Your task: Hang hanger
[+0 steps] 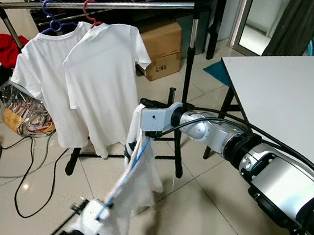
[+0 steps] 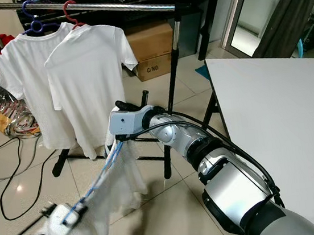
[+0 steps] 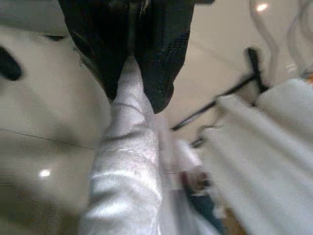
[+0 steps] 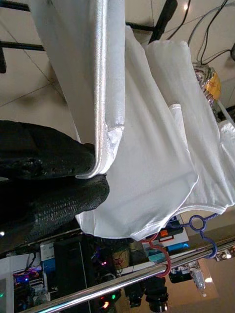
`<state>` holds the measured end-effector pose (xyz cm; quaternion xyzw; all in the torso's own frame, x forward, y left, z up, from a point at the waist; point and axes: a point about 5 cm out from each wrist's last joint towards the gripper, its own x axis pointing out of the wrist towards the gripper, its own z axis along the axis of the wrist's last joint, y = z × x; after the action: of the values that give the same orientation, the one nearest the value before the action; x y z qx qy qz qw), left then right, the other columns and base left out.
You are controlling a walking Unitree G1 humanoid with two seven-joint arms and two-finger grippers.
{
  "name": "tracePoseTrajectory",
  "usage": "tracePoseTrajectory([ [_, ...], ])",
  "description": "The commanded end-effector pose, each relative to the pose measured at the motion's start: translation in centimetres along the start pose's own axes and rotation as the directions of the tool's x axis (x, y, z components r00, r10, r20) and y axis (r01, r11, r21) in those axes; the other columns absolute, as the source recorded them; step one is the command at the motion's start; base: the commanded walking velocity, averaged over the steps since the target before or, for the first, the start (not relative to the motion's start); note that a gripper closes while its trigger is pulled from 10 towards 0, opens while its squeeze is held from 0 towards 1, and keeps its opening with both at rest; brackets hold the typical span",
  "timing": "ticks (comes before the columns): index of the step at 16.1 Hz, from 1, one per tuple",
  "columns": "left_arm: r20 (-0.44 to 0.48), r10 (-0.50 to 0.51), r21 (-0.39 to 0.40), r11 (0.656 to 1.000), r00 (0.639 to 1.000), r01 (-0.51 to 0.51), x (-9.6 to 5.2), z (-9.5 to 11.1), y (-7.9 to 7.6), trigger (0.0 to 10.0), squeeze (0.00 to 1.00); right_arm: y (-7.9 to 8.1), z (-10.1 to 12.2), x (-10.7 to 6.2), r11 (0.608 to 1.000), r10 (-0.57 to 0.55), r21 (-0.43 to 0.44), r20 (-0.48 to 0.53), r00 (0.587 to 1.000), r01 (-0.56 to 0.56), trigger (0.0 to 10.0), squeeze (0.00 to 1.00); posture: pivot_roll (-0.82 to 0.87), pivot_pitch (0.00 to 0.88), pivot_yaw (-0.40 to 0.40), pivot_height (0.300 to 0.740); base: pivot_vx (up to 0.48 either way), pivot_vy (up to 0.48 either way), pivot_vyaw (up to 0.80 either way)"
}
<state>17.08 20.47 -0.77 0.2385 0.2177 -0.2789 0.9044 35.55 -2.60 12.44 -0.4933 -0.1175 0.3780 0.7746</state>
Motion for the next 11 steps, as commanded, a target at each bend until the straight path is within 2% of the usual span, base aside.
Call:
tracePoseTrajectory([
  [1,0.115,-0.048,-0.025,0.998,0.992,0.052,1.2,2.3,-1.0,10.0,0.00,0.7,1.1,0.6,0.999,0.045,-0.029,0.034,0.998,-0.044,0.0,0.00,0.16,0.000,-0.034,0.740,0.000,0.000,0.00],
  [3,0.129,-0.054,-0.114,0.991,0.990,0.069,1.4,2.3,-1.9,10.0,0.00,0.5,1.4,0.7,0.999,0.037,-0.030,0.042,0.998,-0.036,0.0,0.00,0.16,0.000,-0.033,0.740,0.000,0.000,0.00],
  [4,0.147,-0.021,-0.125,0.991,0.989,0.040,1.4,2.5,-1.6,10.0,0.00,0.7,1.3,0.7,0.998,0.041,-0.041,0.040,0.998,-0.040,0.0,0.00,0.17,0.000,-0.039,0.740,0.000,0.000,0.00],
  [6,0.171,0.024,-0.080,0.997,0.985,-0.011,1.5,3.0,-0.8,10.0,0.00,0.9,1.3,0.6,0.996,0.052,-0.076,0.046,0.998,-0.049,0.0,0.00,0.18,0.000,-0.044,0.740,0.000,0.000,0.00],
  [7,0.187,0.060,-0.099,0.994,0.981,-0.042,1.6,3.2,-0.3,10.0,0.00,0.9,1.5,0.7,0.994,0.052,-0.102,0.063,0.997,-0.046,0.0,0.00,0.18,0.000,-0.043,0.740,0.000,0.000,0.00],
  [9,0.219,0.160,-0.267,0.959,0.963,-0.099,1.7,3.4,0.1,10.0,0.00,0.8,1.5,0.7,0.995,0.042,-0.092,0.057,0.997,-0.037,0.0,0.00,0.18,0.000,-0.040,0.740,0.000,0.000,0.00],
  [10,0.222,0.177,-0.293,0.950,0.959,-0.107,1.7,3.4,0.1,10.0,0.00,0.7,1.5,0.7,0.995,0.040,-0.090,0.055,0.998,-0.035,0.0,0.00,0.18,0.000,-0.040,0.740,0.000,0.000,0.00],
  [11,0.229,0.219,-0.394,0.912,0.948,-0.115,1.9,3.3,-0.2,10.0,0.00,0.6,1.4,0.8,0.996,0.034,-0.078,0.043,0.999,-0.031,0.0,0.00,0.17,0.000,-0.035,0.740,0.000,0.000,0.00],
])
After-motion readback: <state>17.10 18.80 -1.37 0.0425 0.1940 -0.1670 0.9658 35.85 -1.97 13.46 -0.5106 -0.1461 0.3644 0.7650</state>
